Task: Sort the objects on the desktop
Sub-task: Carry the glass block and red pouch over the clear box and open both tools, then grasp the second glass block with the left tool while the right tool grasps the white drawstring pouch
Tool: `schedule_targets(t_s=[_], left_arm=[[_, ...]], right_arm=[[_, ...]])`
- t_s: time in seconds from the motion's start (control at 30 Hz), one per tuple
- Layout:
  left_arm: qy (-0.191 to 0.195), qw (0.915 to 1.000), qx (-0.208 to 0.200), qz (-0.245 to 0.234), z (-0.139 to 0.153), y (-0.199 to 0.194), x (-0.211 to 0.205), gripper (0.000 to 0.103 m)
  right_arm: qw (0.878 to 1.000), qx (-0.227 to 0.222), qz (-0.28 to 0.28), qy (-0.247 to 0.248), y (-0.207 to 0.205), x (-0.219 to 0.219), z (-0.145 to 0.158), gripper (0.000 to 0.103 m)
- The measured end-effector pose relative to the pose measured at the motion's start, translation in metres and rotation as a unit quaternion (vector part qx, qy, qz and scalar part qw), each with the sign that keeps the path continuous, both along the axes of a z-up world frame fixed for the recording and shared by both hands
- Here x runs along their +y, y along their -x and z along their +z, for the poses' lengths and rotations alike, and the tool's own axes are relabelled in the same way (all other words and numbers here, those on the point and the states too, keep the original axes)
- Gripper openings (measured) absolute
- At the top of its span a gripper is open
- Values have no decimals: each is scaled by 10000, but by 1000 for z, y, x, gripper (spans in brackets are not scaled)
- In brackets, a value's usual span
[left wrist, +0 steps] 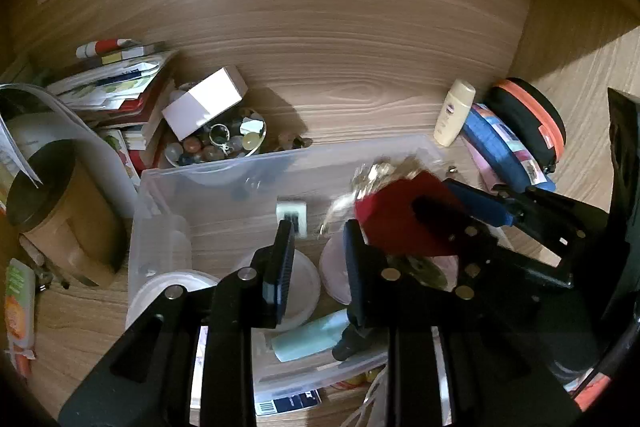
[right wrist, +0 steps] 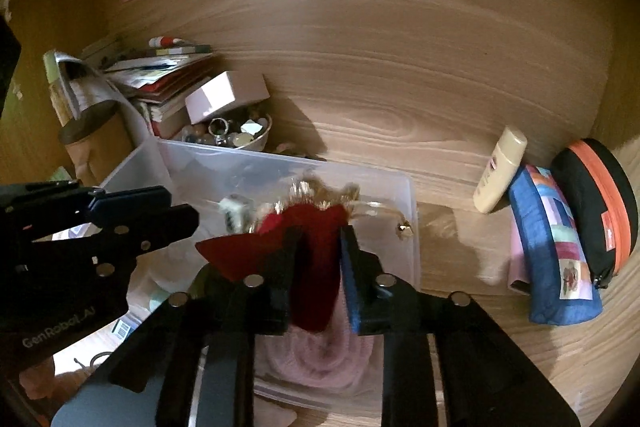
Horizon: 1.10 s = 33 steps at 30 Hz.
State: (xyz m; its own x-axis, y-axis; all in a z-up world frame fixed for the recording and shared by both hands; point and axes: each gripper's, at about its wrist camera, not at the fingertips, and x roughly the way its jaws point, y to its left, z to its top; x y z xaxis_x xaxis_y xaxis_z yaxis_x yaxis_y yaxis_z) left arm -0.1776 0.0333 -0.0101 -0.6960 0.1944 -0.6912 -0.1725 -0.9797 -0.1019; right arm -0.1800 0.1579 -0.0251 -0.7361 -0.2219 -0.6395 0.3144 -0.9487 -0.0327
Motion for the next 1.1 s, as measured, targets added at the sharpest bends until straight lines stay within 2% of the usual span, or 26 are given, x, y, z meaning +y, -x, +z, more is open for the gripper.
schedule_targets(t_s=[0.07, 0.2, 0.27, 0.3, 0.33, 0.43, 0.53, 0.63, 0.77, 1.0, 1.1], left_arm=[[-27, 10000, 7, 3, 1, 0, -1, 30], [-44, 9999, 91, 60, 6, -5, -3, 33], [-59, 9998, 116, 121, 10, -7, -5, 50], [-77, 9997, 169, 142, 12, -10, -6, 53], [-65, 9996, 238, 164, 15, -13, -6, 57], [11, 9992, 350, 189, 23, -21, -7, 61], [69, 9989, 387, 245, 28, -27, -11, 70], [133, 9986, 404, 328, 34, -36, -15, 73], [33, 9988, 331, 370, 40, -49, -26, 90], [6, 9974, 473, 548, 52, -77, -45, 95], [180, 9964, 474, 675, 50, -91, -55, 95]], right_arm=[[9999, 66, -18, -74, -1, -2, 0, 35], [9993, 300, -141, -191, -6, -4, 2, 49], [9994, 309, -110, -113, -7, -3, 3, 72], [9993, 340, -106, -70, -8, -3, 4, 75], [9992, 394, -104, -51, -10, -3, 5, 77], [9989, 470, -46, -4, -15, -4, 9, 77], [9989, 464, 18, 56, -17, -4, 12, 80], [9988, 476, 74, 84, -21, -5, 15, 81], [9989, 434, 144, 120, -28, -7, 21, 85], [9989, 342, 122, 284, -54, 3, 34, 90], [9988, 372, 79, 294, -68, 9, 37, 97]])
